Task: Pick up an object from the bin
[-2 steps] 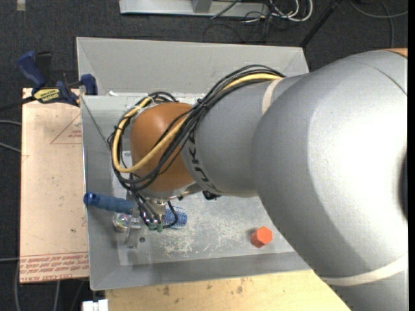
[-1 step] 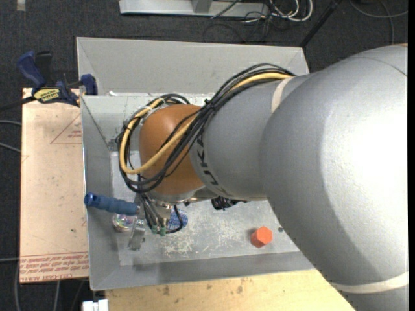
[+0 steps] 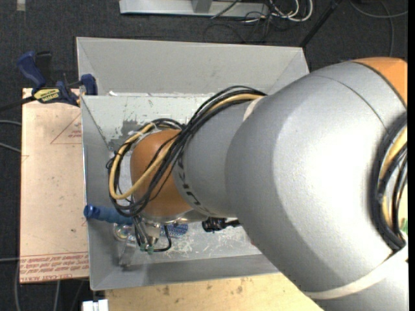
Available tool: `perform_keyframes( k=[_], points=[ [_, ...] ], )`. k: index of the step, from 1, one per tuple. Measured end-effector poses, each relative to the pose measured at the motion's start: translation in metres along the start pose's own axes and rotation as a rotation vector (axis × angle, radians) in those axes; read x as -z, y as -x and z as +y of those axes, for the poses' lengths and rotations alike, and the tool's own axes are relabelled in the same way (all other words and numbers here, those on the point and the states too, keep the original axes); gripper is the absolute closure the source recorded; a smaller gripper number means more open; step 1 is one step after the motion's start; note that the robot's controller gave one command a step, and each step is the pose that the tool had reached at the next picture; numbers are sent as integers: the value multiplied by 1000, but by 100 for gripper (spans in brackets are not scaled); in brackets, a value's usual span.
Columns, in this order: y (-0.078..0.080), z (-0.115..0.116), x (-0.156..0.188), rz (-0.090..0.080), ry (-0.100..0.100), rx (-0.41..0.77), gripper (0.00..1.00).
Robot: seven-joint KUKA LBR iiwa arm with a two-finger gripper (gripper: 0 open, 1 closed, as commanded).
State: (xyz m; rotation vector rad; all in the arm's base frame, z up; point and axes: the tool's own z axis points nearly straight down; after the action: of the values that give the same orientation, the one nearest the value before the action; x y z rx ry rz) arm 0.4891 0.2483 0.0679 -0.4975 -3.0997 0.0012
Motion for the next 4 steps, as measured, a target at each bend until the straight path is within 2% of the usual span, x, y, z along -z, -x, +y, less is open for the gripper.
perform_keyframes(
  k=[1,2,3,4],
  points=[
    [0,1,0,1,2,0,0],
    [0,0,0,2,2,0,100],
    [-1,1,44,-3,4,2,100],
    [-1,2,59,-1,3,3,100]
  ],
)
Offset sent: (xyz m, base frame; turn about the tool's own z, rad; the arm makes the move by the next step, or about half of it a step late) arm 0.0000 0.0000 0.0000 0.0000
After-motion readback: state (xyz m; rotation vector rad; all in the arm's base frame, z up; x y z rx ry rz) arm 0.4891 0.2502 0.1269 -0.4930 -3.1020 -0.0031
